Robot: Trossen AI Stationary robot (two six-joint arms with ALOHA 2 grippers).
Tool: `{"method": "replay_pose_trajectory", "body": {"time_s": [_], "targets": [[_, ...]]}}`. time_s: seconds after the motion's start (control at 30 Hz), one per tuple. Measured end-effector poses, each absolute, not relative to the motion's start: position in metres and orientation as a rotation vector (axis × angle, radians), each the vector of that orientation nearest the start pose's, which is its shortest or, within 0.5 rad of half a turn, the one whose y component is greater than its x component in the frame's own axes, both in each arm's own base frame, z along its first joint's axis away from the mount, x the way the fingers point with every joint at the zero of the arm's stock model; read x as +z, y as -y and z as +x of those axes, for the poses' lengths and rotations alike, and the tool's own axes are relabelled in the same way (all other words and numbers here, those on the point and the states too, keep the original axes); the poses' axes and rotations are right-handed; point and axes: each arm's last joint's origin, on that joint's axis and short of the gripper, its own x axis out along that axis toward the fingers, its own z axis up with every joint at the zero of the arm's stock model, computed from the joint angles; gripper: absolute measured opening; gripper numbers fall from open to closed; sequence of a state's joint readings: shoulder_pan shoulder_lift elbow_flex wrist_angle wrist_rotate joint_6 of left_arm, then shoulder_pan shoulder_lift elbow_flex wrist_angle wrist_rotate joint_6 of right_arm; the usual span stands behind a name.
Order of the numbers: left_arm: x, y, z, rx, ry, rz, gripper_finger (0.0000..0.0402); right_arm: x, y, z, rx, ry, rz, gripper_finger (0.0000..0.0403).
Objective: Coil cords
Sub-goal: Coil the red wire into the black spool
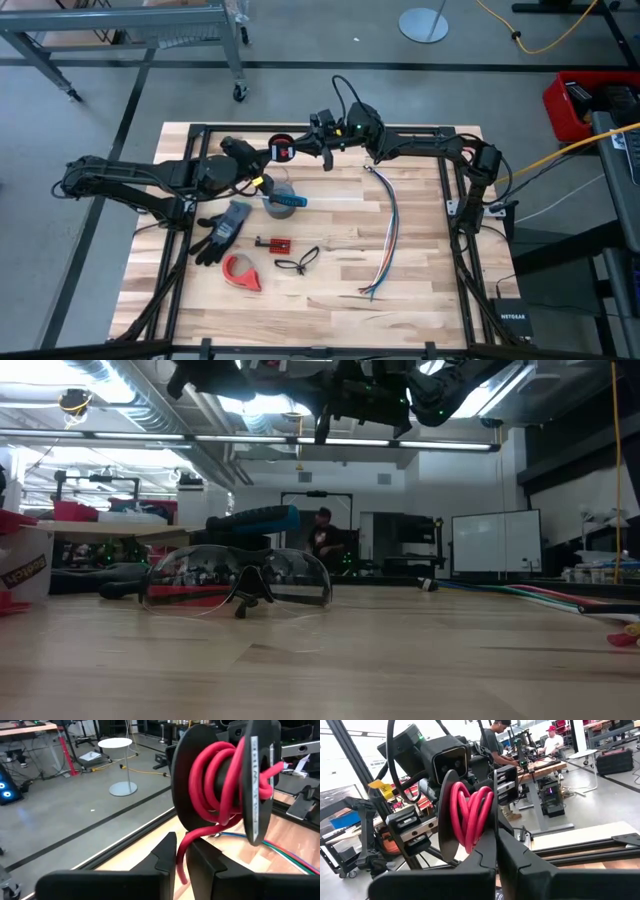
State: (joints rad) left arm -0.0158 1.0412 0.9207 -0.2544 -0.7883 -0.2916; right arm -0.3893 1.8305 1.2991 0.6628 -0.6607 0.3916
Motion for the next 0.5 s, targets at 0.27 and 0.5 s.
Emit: {"method": "replay_pose_trajectory", "body": {"time_s": [0.27,0.5], "targets": [[0.3289,-0.0161,0.2202,0.759,-0.239,-0.160,0.0056,0.2979,0.1420,0.3944,0.311,0.055,0.322,0.0001],[0.3288,-0.0157,0.2205,0.746,-0.235,-0.184,0.0083,0.2980,0.1414,0.3943,0.323,0.054,0.319,0.0001]]}}
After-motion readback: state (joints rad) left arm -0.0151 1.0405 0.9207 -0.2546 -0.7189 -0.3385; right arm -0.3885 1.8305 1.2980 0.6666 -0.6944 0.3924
